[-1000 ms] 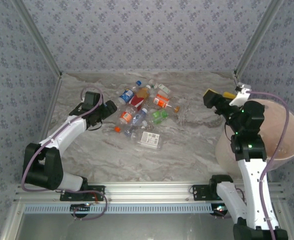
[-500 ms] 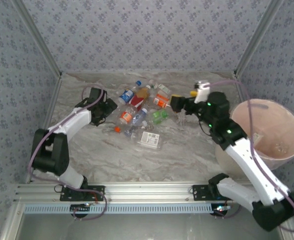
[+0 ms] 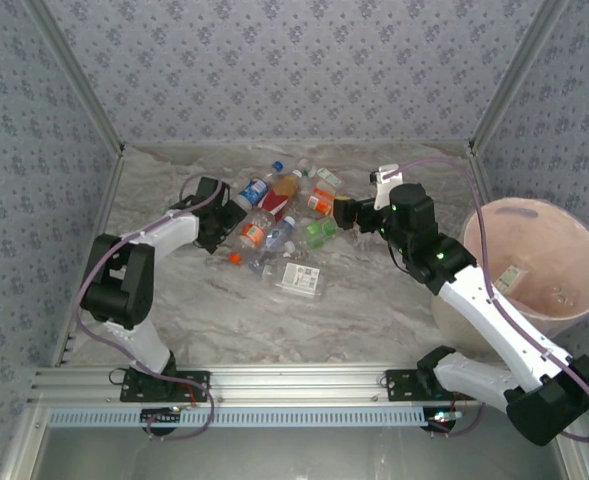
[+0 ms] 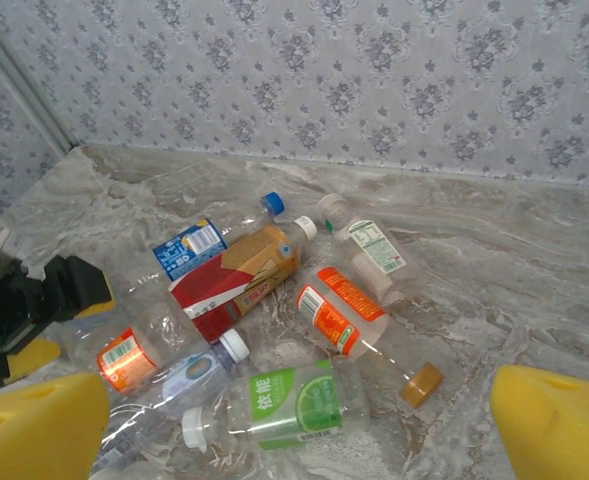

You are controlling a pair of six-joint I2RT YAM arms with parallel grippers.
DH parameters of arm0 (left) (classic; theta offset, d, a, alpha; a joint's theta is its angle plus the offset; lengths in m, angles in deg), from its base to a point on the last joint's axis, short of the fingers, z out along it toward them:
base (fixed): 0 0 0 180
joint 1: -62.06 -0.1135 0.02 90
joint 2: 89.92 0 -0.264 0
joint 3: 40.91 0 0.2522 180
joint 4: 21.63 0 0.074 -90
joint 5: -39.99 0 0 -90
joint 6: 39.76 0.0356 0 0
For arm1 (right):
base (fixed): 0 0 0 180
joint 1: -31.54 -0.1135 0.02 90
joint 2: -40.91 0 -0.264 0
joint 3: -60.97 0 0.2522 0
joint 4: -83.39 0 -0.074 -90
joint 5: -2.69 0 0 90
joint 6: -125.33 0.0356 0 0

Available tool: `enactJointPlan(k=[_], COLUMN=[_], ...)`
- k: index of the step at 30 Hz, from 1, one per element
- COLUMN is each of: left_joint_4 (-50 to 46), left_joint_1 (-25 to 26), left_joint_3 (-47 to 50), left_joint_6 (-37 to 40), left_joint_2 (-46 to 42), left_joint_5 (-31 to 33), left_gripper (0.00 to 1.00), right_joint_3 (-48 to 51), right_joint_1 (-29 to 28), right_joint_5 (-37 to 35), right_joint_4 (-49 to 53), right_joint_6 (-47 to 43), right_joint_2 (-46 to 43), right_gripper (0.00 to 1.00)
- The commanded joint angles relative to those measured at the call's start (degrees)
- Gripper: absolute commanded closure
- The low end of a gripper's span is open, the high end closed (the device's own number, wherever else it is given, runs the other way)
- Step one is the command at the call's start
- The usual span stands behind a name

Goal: Put the plastic bottles in the bin

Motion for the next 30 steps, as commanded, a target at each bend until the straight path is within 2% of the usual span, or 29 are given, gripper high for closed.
enactJointPlan(k=[1,5,10,18,23,30], left_joint_4=[0.8,2.4,5.4,4.4,1.6,-0.6], left_joint_1=[0.7,1.4,-0.7,-1.6,-1.6,0.2], left_joint_3=[-0.9,-0.4,2.9,3.8,6.6,9.4], left_joint_6=[-2.7,-1.8,-0.4,9.3,13.6,25.9], left_joint_2=[2.1,3.3,3.6,-1.1,-9.5,-26.4], left_joint_5=[1.1,1.5,1.3,4.0,9.0,8.5], left_gripper=[0.1,0.17,0.33,0.41,0.43,0.43], right_joint_3=[-1.2,-1.3,-1.2,-1.6,0.5,3.1], right_joint_1=[-0.2,-0.2,-0.3,-0.2,-0.2,0.3], right_joint_5=[-2.6,-3.5,-4.1,-4.1,-3.8,0.9], right_joint_4=[-0.4,0.5,0.6,1.1,-1.0,-4.5], right_joint_6=[-0.9,-0.6,-0.6,-0.1,2.1,7.1], right_joint_2=[-0.7,-0.7,-0.3,0.8,0.2,-0.9], right_gripper=[0.0,0.0,0.0,0.0,0.0,0.0])
